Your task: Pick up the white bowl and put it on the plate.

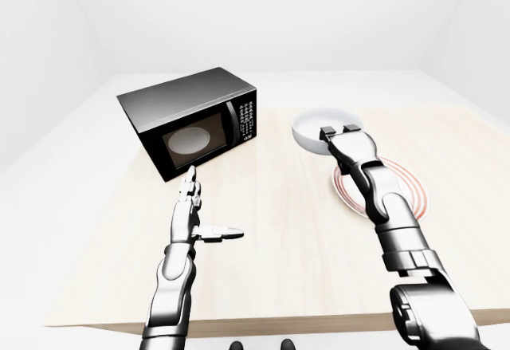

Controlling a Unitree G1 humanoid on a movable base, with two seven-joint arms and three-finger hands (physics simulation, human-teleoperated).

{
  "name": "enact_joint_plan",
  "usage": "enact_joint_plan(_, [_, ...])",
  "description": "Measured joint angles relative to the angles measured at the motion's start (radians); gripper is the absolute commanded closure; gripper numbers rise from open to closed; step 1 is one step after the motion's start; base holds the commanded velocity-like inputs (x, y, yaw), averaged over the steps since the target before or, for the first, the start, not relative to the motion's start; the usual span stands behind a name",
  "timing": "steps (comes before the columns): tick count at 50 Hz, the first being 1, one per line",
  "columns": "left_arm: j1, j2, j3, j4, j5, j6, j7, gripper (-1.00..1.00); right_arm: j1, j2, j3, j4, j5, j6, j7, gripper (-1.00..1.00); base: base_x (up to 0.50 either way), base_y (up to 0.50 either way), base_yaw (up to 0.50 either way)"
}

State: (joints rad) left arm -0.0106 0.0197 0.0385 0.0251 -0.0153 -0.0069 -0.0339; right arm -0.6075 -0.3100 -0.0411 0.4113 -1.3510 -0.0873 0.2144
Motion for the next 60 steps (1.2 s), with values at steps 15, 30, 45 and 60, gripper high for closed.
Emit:
enact_joint_plan(15, [-0.001, 0.000, 0.000, 0.002, 0.000, 0.000, 0.002, -1.00, -0.006, -0.045, -0.017, 0.066, 0.023, 0.000, -0.042, 1.00, 0.00, 0.00, 0.00])
enact_joint_plan(30, [0.001, 0.000, -0.001, 0.002, 0.001, 0.000, 0.001, -1.00, 0.018, -0.091, -0.043, 0.084, 0.056, 0.000, -0.059, 1.00, 0.00, 0.00, 0.00])
enact_joint_plan(45, [0.001, -0.001, -0.001, 0.000, 0.003, 0.001, 0.002, -1.00, 0.047, -0.127, -0.068, 0.087, 0.087, 0.000, -0.066, 1.00, 0.00, 0.00, 0.00])
enact_joint_plan(60, [0.002, -0.001, -0.002, -0.006, 0.003, 0.007, 0.002, -1.00, 0.082, -0.155, -0.090, 0.092, 0.117, 0.000, -0.080, 1.00, 0.00, 0.00, 0.00])
